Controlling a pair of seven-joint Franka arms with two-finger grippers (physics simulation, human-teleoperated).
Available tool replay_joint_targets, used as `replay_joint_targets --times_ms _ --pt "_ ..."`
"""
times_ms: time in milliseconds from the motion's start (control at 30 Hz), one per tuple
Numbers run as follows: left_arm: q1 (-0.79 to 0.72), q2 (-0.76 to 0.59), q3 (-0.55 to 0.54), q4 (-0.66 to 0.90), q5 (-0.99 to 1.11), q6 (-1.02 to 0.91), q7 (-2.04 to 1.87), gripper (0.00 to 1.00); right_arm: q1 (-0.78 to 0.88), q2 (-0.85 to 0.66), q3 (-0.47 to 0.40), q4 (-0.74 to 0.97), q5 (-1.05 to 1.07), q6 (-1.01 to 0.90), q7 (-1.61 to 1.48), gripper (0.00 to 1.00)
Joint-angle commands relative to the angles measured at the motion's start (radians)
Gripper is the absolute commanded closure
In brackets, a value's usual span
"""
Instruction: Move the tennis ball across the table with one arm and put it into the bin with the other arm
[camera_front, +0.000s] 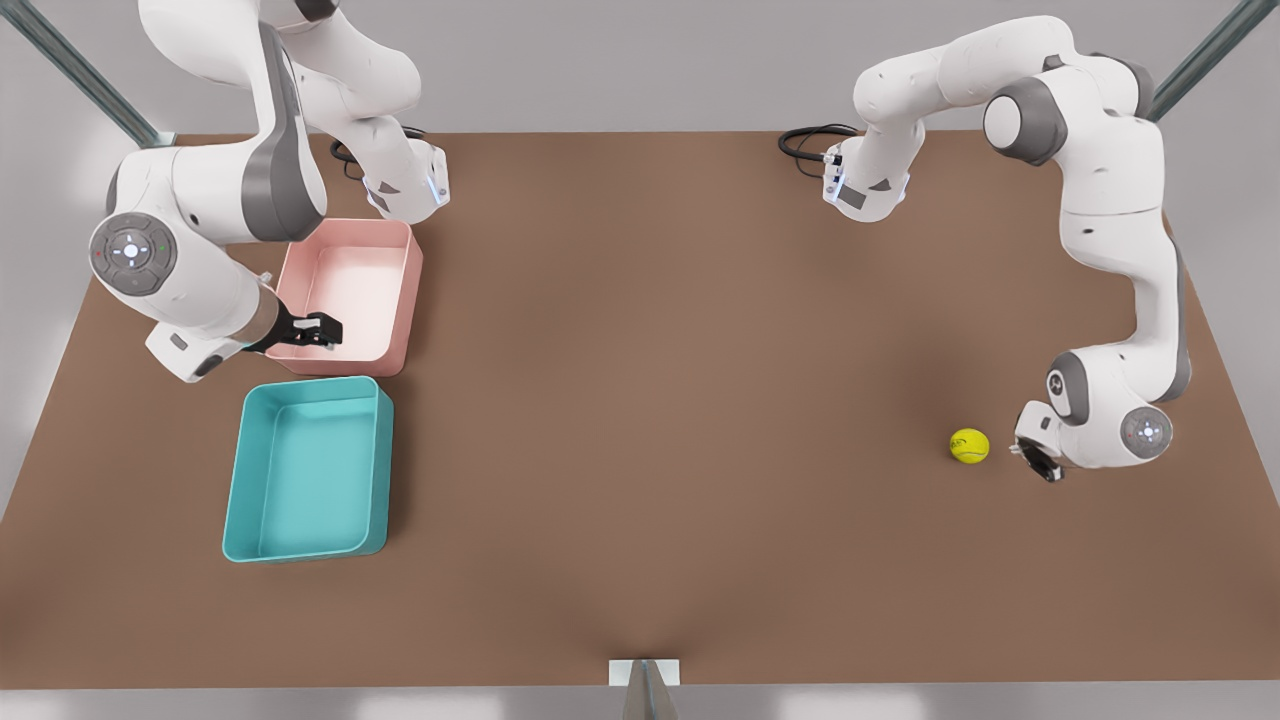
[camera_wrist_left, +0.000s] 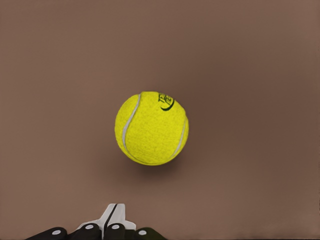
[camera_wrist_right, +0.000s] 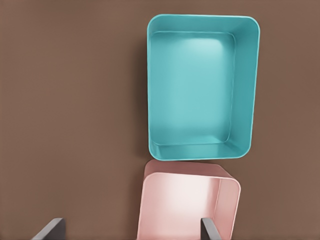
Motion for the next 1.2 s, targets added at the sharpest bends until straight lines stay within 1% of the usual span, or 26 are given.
replay_joint_targets --times_ms 0,100,167,233,333,367,400,433,467,500,533,567,600,633,667,700,733,767,800,867,900,967,1000,1167 --pt "0.004 -0.002 0.006 -0.023 0.006 0.038 0.578 0.79 0.0 0.001 0.0 0.001 0.0 0.0 0.015 0.0" --pt "0.004 0.0 0.008 -0.055 0.004 0.041 0.424 0.79 0.0 0.002 0.0 0.002 0.0 0.001 0.015 0.0" --pt "-0.002 0.0 0.008 -0.054 -0.001 0.062 0.419 0.79 0.002 0.007 0.0 0.005 0.0 0.0 0.015 0.0" --pt "-0.031 0.0 0.006 -0.057 -0.001 0.062 0.306 0.79 0.002 0.007 0.002 0.005 0.0 -0.002 0.015 0.0" --pt "-0.135 -0.003 0.0 -0.055 0.003 0.098 0.017 0.79 0.002 0.005 0.002 0.002 0.001 -0.005 0.015 0.0" --pt "-0.177 -0.002 -0.066 -0.054 0.007 0.108 -0.229 0.79 0.002 0.004 0.002 0.001 0.001 -0.006 0.015 0.0" --pt "-0.203 -0.022 -0.116 -0.049 0.007 0.089 -0.495 0.79 0.002 0.004 0.002 -0.001 0.001 -0.006 0.015 0.0" --pt "-0.203 -0.035 -0.121 -0.022 -0.022 -0.003 -0.596 0.79 0.002 0.004 0.002 -0.002 0.001 -0.006 0.017 0.0" --pt "-0.197 -0.042 -0.121 -0.012 -0.196 -0.028 -0.744 0.79 0.002 0.004 0.003 -0.002 0.001 -0.006 0.017 0.0" --pt "-0.192 -0.049 -0.118 -0.014 -0.278 -0.033 -0.764 0.79 0.002 0.004 0.005 -0.004 0.001 -0.006 0.017 0.0" --pt "-0.192 -0.048 -0.116 -0.012 -0.275 -0.034 -0.762 0.79 0.003 0.004 0.005 -0.004 0.001 -0.006 0.017 0.0" --pt "-0.2 -0.052 -0.116 -0.011 -0.212 -0.059 -0.768 0.79 0.003 0.004 0.005 -0.004 0.001 -0.006 0.019 0.0" --pt "-0.23 -0.135 -0.081 -0.005 -0.188 -0.187 -0.929 0.79 0.003 0.004 0.005 -0.004 0.001 -0.006 0.02 0.0" --pt "-0.272 -0.258 0.003 0.017 -0.186 -0.33 -1.189 0.74 0.003 0.005 0.005 -0.006 0.001 -0.006 0.02 0.0" --pt "-0.321 -0.378 0.156 0.011 -0.186 -0.517 -1.183 0.0 0.003 0.004 0.005 -0.006 0.001 -0.006 0.022 0.0" --pt "-0.349 -0.413 0.227 0.015 -0.301 -0.53 -1.39 0.0 0.003 0.004 0.005 -0.006 0.001 -0.006 0.022 0.0" --pt "-0.355 -0.424 0.235 0.06 -0.314 -0.623 -1.549 0.0 0.003 0.004 0.005 -0.006 0.002 -0.011 0.022 0.0" --pt "-0.318 -0.339 0.235 0.233 -0.33 -0.781 -1.445 0.0 0.003 0.004 0.005 -0.006 0.003 -0.011 0.022 0.0" --pt "-0.313 -0.28 0.235 0.333 -0.326 -0.841 -1.439 0.0 0.003 0.004 0.005 -0.006 0.003 -0.013 0.022 0.0" --pt "-0.304 -0.267 0.232 0.37 -0.324 -0.856 -1.439 0.0 0.003 0.004 0.005 -0.006 0.008 -0.013 0.023 0.0" --pt "-0.316 -0.27 0.218 0.412 -0.321 -0.886 -1.446 0.0 0.003 0.005 0.005 -0.006 0.008 -0.013 0.023 0.0" --pt "-0.338 -0.335 0.135 0.408 -0.284 -0.89 -1.578 0.0 0.003 0.004 0.005 -0.006 0.008 -0.013 0.023 0.0" --pt "-0.335 -0.338 0.121 0.408 -0.284 -0.904 -1.592 0.0 0.003 0.004 0.005 -0.006 0.008 -0.013 0.023 0.0" --pt "-0.33 -0.335 0.121 0.406 -0.283 -0.916 -1.592 0.0 0.003 0.009 0.005 -0.006 0.018 -0.013 0.028 0.0"
